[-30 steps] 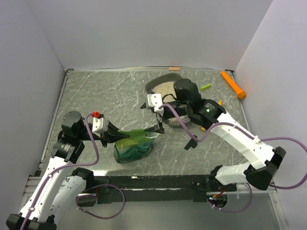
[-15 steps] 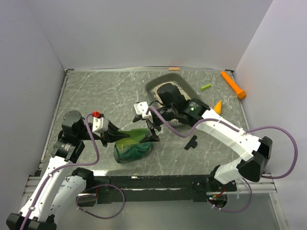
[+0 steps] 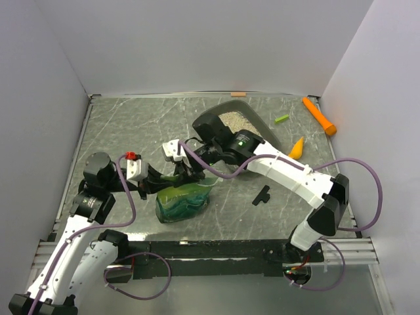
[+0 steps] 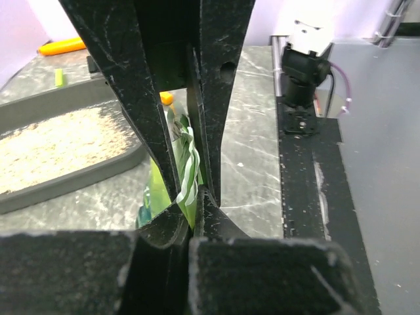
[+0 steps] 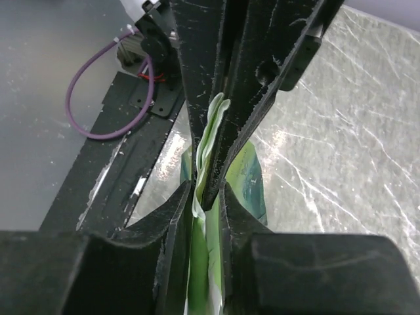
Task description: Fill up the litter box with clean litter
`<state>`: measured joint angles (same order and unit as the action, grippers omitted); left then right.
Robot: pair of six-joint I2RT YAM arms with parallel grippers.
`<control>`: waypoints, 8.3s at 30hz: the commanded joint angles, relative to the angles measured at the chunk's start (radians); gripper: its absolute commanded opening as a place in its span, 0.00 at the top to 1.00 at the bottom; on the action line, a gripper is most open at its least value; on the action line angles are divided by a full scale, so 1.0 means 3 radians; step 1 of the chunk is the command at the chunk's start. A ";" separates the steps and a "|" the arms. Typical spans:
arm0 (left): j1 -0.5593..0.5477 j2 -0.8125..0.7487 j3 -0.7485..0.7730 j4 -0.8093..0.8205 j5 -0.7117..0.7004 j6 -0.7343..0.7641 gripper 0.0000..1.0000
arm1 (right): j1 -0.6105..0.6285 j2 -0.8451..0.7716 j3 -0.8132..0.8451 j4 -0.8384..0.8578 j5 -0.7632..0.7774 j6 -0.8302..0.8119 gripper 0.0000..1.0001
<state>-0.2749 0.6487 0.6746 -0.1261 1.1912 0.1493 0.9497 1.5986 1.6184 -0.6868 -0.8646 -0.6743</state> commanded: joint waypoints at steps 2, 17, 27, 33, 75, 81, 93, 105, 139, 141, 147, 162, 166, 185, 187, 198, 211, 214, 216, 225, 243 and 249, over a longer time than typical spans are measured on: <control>-0.0030 -0.0147 0.0098 0.0257 -0.0038 0.0070 0.99 | 0.0020 0.0061 0.0123 -0.0093 0.0080 -0.0084 0.74; -0.0030 -0.0168 0.0108 0.0272 -0.0166 0.0060 0.99 | 0.0025 0.0050 0.0010 -0.0190 0.0162 -0.0176 0.85; -0.0035 -0.0260 0.0409 0.0166 -0.1401 -0.0242 0.69 | 0.0020 0.0035 0.0112 0.0105 0.0432 0.0048 1.00; -0.0035 -0.0735 0.0304 0.0032 -0.2624 -0.0472 0.60 | 0.0020 0.0137 0.0276 0.0540 0.0949 0.0524 1.00; -0.0035 -0.1544 -0.0342 0.0113 -0.3250 -0.0677 0.56 | 0.0199 -0.0843 -0.0516 0.1216 0.2380 0.1051 0.43; -0.0035 -0.1523 -0.0342 0.0139 -0.3168 -0.0702 0.56 | 0.0168 -0.1442 -0.1369 0.1343 0.2483 0.1076 0.45; -0.0035 -0.1523 -0.0336 0.0113 -0.3168 -0.0713 0.56 | 0.0061 -0.1381 -0.1626 0.1231 0.2197 0.1158 1.00; -0.0035 -0.1482 -0.0336 0.0129 -0.3142 -0.0702 0.55 | 0.0000 -0.1105 -0.1708 0.1303 0.2003 0.1230 1.00; -0.0035 -0.1554 -0.0347 0.0108 -0.3117 -0.0687 0.54 | -0.0082 -0.0767 -0.1074 0.0776 0.2043 0.1322 0.00; -0.0035 -0.1554 -0.0347 0.0113 -0.3112 -0.0692 0.53 | -0.0082 -0.0950 -0.1069 0.0751 0.2176 0.1352 0.00; -0.0035 -0.1554 -0.0347 0.0124 -0.3112 -0.0707 0.53 | -0.0087 -0.1584 -0.1324 0.0939 0.3151 0.1536 0.00; -0.0035 -0.1554 -0.0306 0.0150 -0.3188 -0.1029 0.42 | -0.1881 -0.1924 -0.2234 0.0603 0.4482 0.3881 0.00; -0.0040 -0.1503 -0.0229 0.0016 -0.3423 -0.1081 0.40 | -0.2393 -0.1541 -0.2276 0.0321 0.4483 0.4466 0.00; -0.0066 -0.1661 -0.0255 -0.0040 -0.3618 -0.1101 0.33 | -0.3079 -0.0440 -0.2593 0.0811 0.3777 0.4937 0.01; -0.0071 -0.1671 -0.0260 -0.0030 -0.3608 -0.1096 0.32 | -0.3079 -0.0390 -0.2577 0.0832 0.3767 0.4917 0.01; -0.0076 -0.1677 -0.0265 -0.0030 -0.3602 -0.1091 0.22 | -0.3074 -0.0174 -0.2500 0.0812 0.3797 0.4871 0.25; -0.0076 -0.1687 -0.0270 -0.0040 -0.3582 -0.1055 0.22 | -0.3063 -0.0399 -0.2521 0.0659 0.3991 0.4825 1.00; -0.0071 -0.1677 -0.0265 -0.0030 -0.3551 -0.1040 0.23 | -0.3002 -0.0756 -0.2531 0.0597 0.4063 0.4774 1.00; -0.0071 -0.1666 -0.0255 -0.0004 -0.3531 -0.1040 0.23 | -0.2880 -0.1073 -0.2491 0.0577 0.4053 0.4652 1.00; -0.0071 -0.1294 0.0148 -0.0152 -0.3204 -0.1086 0.25 | -0.2036 -0.1948 -0.1893 0.0582 0.3063 0.3609 1.00; -0.0071 -0.0138 0.1816 -0.1446 -0.1287 -0.0856 0.25 | -0.0732 -0.1954 -0.0860 -0.0277 0.0710 0.2345 1.00; -0.0071 -0.0173 0.1786 -0.1543 -0.1159 -0.0723 0.23 | -0.0543 -0.2076 -0.0757 -0.0624 0.0479 0.2289 1.00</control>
<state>-0.2943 0.5976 1.1950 -0.5503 0.7589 -0.1104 0.7528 1.0195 1.3434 -0.7910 -0.6216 0.0570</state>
